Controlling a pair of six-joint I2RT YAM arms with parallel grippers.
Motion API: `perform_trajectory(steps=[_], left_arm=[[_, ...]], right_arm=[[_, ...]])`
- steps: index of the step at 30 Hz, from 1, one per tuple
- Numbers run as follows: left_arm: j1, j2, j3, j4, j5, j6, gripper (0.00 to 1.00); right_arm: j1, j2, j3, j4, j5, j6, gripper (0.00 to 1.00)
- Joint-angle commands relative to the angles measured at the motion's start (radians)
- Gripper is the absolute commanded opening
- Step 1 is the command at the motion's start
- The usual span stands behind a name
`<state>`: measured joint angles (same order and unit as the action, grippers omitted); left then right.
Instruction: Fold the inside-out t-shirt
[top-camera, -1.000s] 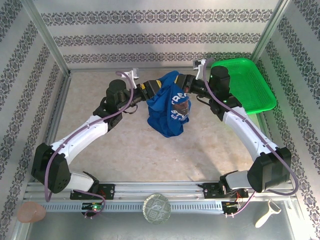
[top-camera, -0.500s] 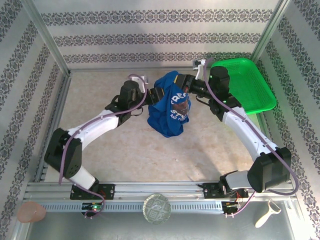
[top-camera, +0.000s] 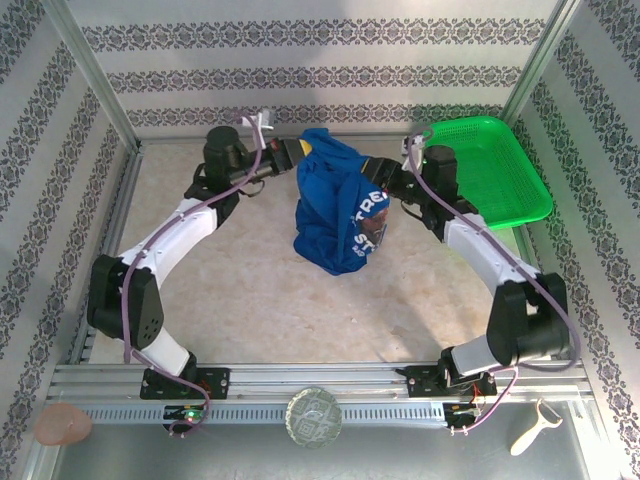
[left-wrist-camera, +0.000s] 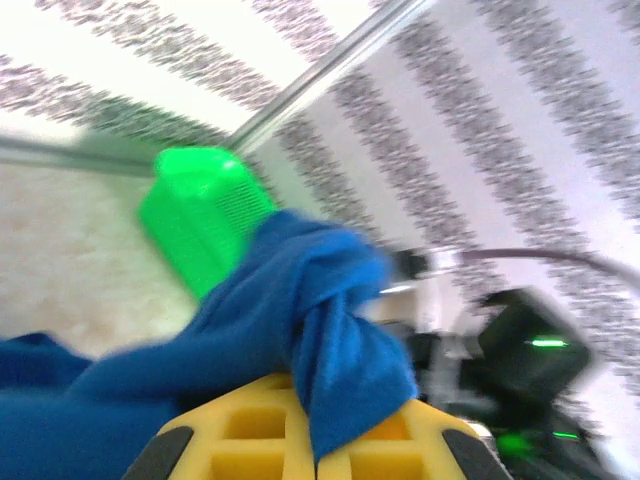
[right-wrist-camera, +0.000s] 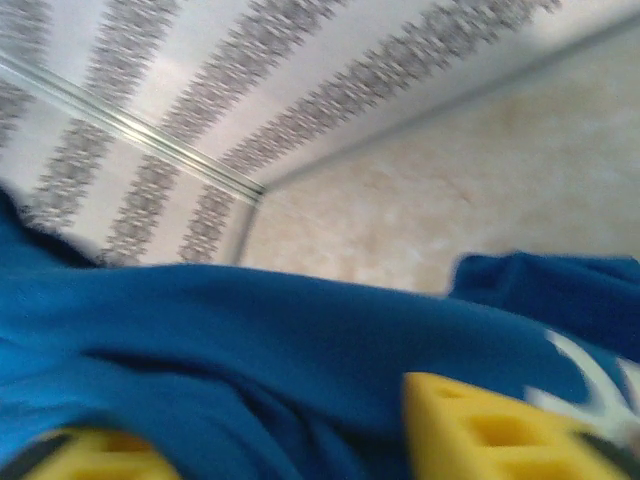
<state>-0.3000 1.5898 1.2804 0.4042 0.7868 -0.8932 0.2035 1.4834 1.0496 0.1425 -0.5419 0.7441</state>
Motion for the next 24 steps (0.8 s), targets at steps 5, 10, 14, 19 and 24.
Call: perform_trajectory(steps=[5,10,14,19,24], left_arm=[[0.091,-0.005,-0.039,0.368,0.245,-0.262,0.00],[0.091,0.019,-0.014,0.370,0.302,-0.279,0.00],[0.090,0.018,-0.009,0.358,0.298,-0.289,0.00],[0.084,0.017,-0.013,0.354,0.287,-0.304,0.00],[0.076,0.013,-0.016,0.356,0.277,-0.317,0.00]], right_arm=[[0.031,-0.195,-0.050,-0.132,0.082,-0.139,0.76],[0.160,-0.288,0.051,-0.248,0.139,-0.327,0.83],[0.257,-0.211,0.190,-0.326,0.169,-0.460,0.85],[0.335,-0.100,0.330,-0.388,0.245,-0.551,0.89],[0.340,0.025,0.430,-0.405,0.276,-0.561,0.85]])
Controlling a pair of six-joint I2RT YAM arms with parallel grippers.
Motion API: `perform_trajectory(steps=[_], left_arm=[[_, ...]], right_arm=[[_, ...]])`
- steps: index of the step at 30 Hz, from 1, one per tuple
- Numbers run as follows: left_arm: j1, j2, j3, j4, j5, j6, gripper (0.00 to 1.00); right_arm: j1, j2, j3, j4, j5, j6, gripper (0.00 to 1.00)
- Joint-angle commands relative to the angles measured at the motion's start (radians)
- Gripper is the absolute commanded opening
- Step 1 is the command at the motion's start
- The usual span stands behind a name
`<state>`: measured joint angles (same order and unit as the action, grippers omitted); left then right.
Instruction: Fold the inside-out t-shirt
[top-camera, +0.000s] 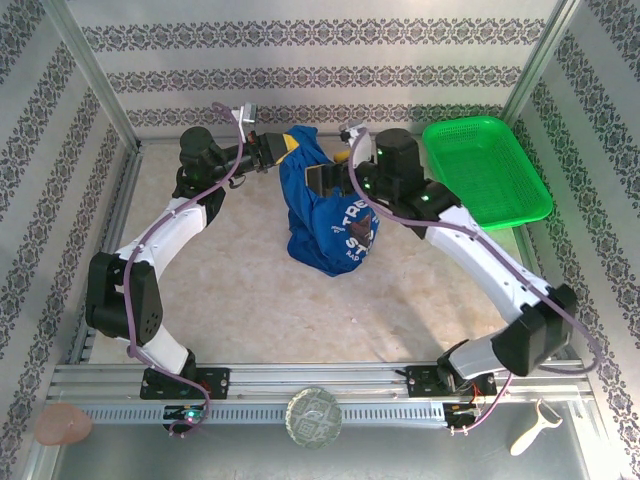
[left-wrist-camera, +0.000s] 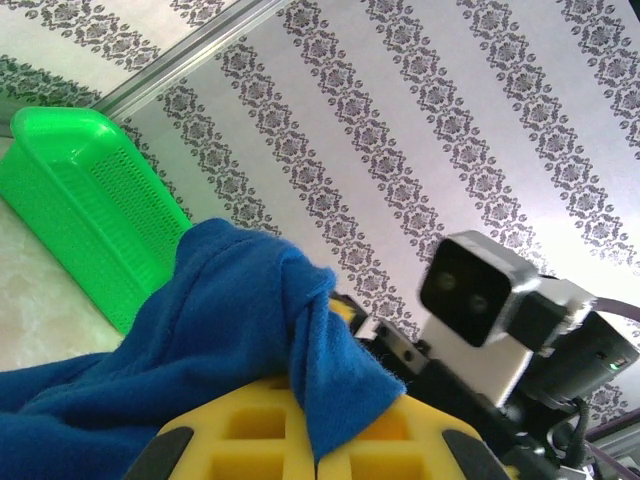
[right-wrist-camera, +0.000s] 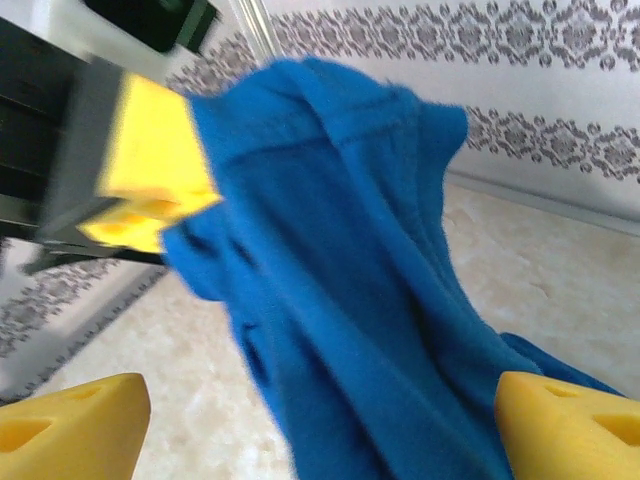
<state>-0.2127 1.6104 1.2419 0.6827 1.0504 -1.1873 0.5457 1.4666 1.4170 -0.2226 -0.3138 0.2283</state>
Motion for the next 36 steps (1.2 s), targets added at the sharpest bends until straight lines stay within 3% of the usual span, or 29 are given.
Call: perform_trajectory(steps=[1,2,3,5,6,12,17,18,21,25,30,36], left_arm=[[-0.011,-0.009,0.021,0.081,0.012,-0.029,0.00],[-0.012,-0.009,0.019,0.082,0.008,-0.034,0.00],[-0.012,-0.007,0.018,0.083,0.009,-0.038,0.00],[-0.009,0.000,0.014,0.074,0.008,-0.036,0.00],[-0.003,0.003,0.011,0.050,0.000,-0.022,0.00],[0.091,0.052,-0.011,-0.143,-0.166,0.087,0.00],[0.098,0.212,0.064,-0.185,-0.191,0.128,0.00],[0.097,0.242,0.072,-0.176,-0.196,0.121,0.04],[0.096,0.289,0.074,-0.149,-0.189,0.110,0.25],[0.095,0.178,-0.042,-0.088,-0.231,0.108,0.44],[0.020,-0.094,-0.197,-0.158,-0.378,0.173,0.55],[-0.193,-0.179,-0.086,-0.414,-0.575,0.351,0.65]], right_arm=[[-0.006,0.072,0.085,-0.047,0.043,-0.046,0.81],[-0.013,0.093,0.099,-0.047,0.029,-0.043,0.72],[-0.026,0.115,0.111,-0.041,0.000,-0.032,0.53],[-0.069,0.134,0.120,-0.020,-0.090,-0.001,0.04],[-0.093,0.124,0.109,-0.004,-0.146,0.018,0.00],[-0.222,-0.004,-0.055,0.256,-0.592,0.194,0.00],[-0.235,-0.029,-0.160,0.587,-0.789,0.435,0.00],[-0.235,-0.021,-0.170,0.671,-0.814,0.497,0.00],[-0.246,0.001,-0.179,0.874,-0.808,0.647,0.00],[-0.294,0.044,-0.175,1.014,-0.741,0.766,0.00],[-0.330,0.104,-0.180,1.172,-0.700,0.904,0.00],[-0.328,0.104,-0.229,1.186,-0.676,0.902,0.00]])
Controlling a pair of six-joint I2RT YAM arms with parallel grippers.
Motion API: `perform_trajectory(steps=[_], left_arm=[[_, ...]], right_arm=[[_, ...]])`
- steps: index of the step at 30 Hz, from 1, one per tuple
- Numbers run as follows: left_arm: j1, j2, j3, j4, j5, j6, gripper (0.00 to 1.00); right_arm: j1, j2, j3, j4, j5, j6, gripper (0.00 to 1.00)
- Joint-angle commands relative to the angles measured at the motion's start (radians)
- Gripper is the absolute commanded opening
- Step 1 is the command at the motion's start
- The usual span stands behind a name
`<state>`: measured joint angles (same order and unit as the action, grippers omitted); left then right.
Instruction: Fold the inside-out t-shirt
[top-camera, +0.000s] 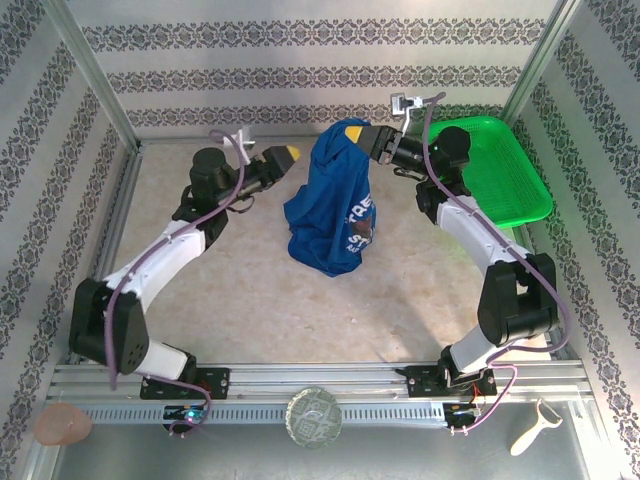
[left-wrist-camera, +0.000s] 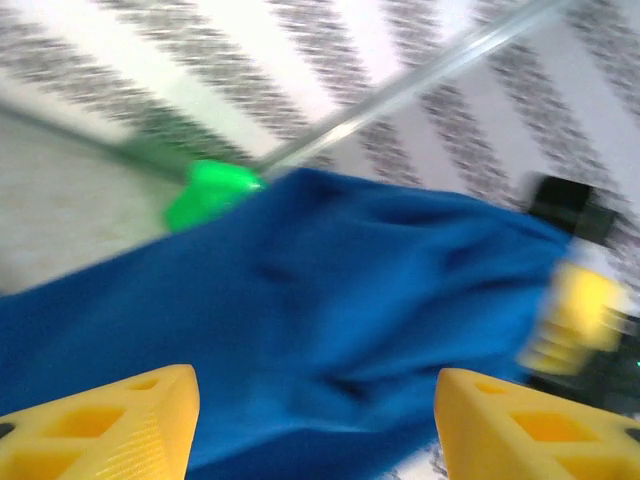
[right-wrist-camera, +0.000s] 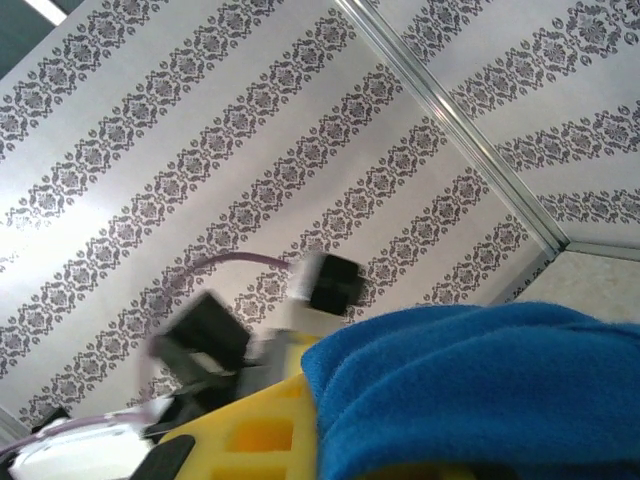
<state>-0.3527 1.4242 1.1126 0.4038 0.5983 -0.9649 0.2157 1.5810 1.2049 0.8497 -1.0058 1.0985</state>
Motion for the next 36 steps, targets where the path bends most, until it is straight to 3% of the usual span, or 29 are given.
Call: perform_trajectory(steps=[1,7,14,23,25,28,32,36], left_arm=[[-0.074,0.020,0.070,-0.173,-0.142,0.157,0.66],[-0.117,0.101,0.148,-0.288,-0.202,0.245,0.66],[-0.118,0.167,0.170,-0.304,-0.215,0.271,0.66],[-0.120,0.303,0.323,-0.239,-0.115,0.242,0.64],[-0.119,0.324,0.353,-0.224,-0.077,0.235,0.34],[-0.112,0.328,0.364,-0.226,-0.032,0.237,0.00],[-0.068,0.267,0.295,-0.144,0.056,0.185,0.00],[-0.001,0.212,0.204,0.110,0.228,0.000,0.00]], right_arm=[[0.003,-0.015,-0.023,0.114,0.018,0.031,0.00],[0.005,-0.024,-0.040,0.112,0.028,0.037,0.00],[0.011,-0.035,-0.031,0.107,0.030,0.046,0.00],[0.017,-0.042,-0.070,0.094,0.054,0.037,0.00],[0.006,-0.045,-0.094,0.100,0.064,0.036,0.00],[-0.022,-0.057,-0.140,0.111,0.088,0.037,0.00],[-0.070,-0.055,-0.206,0.069,0.160,0.013,0.00],[-0.093,-0.004,-0.255,-0.075,0.298,-0.079,0.00]])
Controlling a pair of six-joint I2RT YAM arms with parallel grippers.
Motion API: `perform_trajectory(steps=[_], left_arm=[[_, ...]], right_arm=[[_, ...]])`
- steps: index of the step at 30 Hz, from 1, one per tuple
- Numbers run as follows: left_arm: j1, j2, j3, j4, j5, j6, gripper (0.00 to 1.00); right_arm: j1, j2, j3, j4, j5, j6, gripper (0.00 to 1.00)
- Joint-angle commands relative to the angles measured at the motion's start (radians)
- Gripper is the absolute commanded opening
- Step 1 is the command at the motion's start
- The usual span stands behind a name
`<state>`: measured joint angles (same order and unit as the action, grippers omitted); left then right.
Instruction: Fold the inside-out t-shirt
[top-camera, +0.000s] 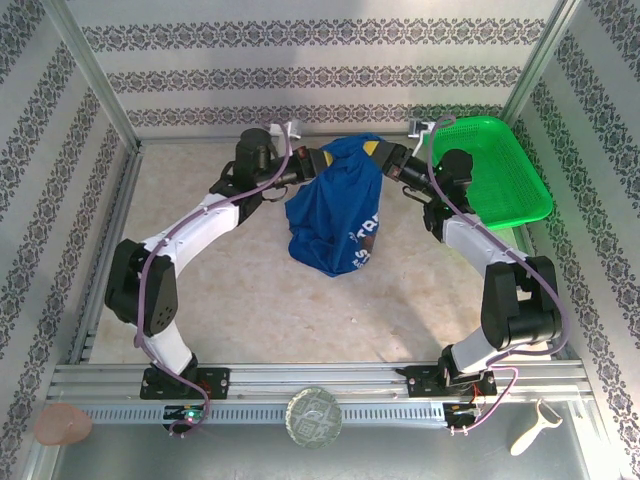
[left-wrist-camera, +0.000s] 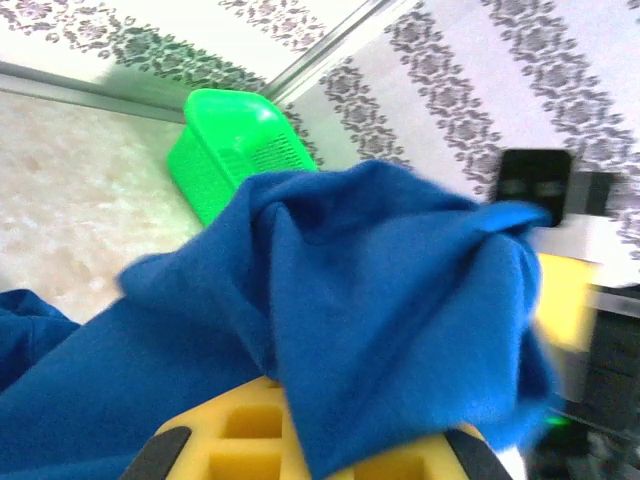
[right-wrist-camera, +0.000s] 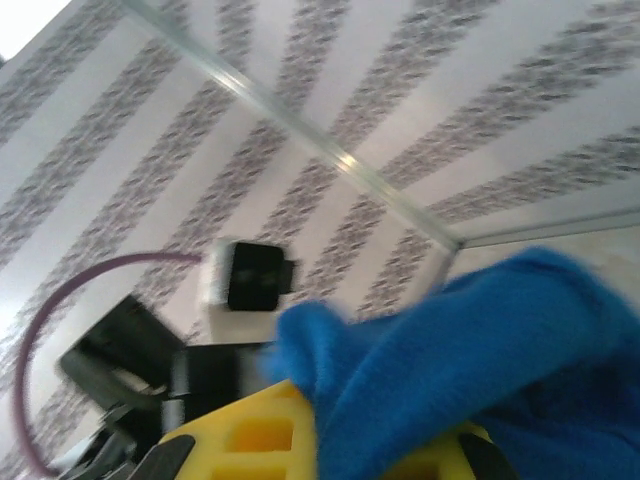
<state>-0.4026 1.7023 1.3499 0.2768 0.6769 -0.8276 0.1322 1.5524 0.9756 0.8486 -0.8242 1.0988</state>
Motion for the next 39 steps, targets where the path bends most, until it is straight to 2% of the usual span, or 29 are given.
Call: perform_trajectory(steps=[1,3,4,7,13,16,20,25,32,37,39], left_arm=[[0.064,-0.073,-0.049,0.317,0.190,-0.194,0.00],[0.084,-0.078,-0.069,0.445,0.246,-0.292,0.00],[0.089,-0.079,-0.075,0.498,0.271,-0.334,0.00],[0.101,-0.086,-0.094,0.606,0.298,-0.409,0.00],[0.106,-0.090,-0.107,0.543,0.312,-0.361,0.00],[0.106,-0.082,-0.112,0.541,0.318,-0.355,0.00],[0.107,-0.082,-0.121,0.536,0.320,-0.351,0.00],[0.107,-0.087,-0.127,0.530,0.317,-0.348,0.00],[0.106,-0.094,-0.132,0.530,0.327,-0.352,0.00],[0.106,-0.104,-0.142,0.535,0.327,-0.353,0.00],[0.106,-0.104,-0.144,0.541,0.326,-0.356,0.00]], right_arm=[[-0.008,0.046,-0.026,-0.123,0.150,-0.108,0.07],[-0.005,0.092,-0.010,-0.205,0.184,-0.146,0.45],[-0.004,0.107,0.005,-0.245,0.184,-0.162,0.56],[-0.004,0.053,-0.012,-0.340,0.209,-0.215,0.65],[0.038,-0.268,-0.005,-0.731,0.323,-0.459,0.70],[0.096,-0.343,0.058,-0.857,0.366,-0.558,0.73],[0.171,-0.313,0.166,-0.932,0.374,-0.650,0.76],[0.244,-0.253,0.250,-0.947,0.377,-0.671,0.76],[0.270,-0.180,0.299,-0.914,0.408,-0.650,0.73],[0.272,-0.125,0.346,-0.903,0.404,-0.635,0.66],[0.271,-0.104,0.362,-0.902,0.401,-0.629,0.55]])
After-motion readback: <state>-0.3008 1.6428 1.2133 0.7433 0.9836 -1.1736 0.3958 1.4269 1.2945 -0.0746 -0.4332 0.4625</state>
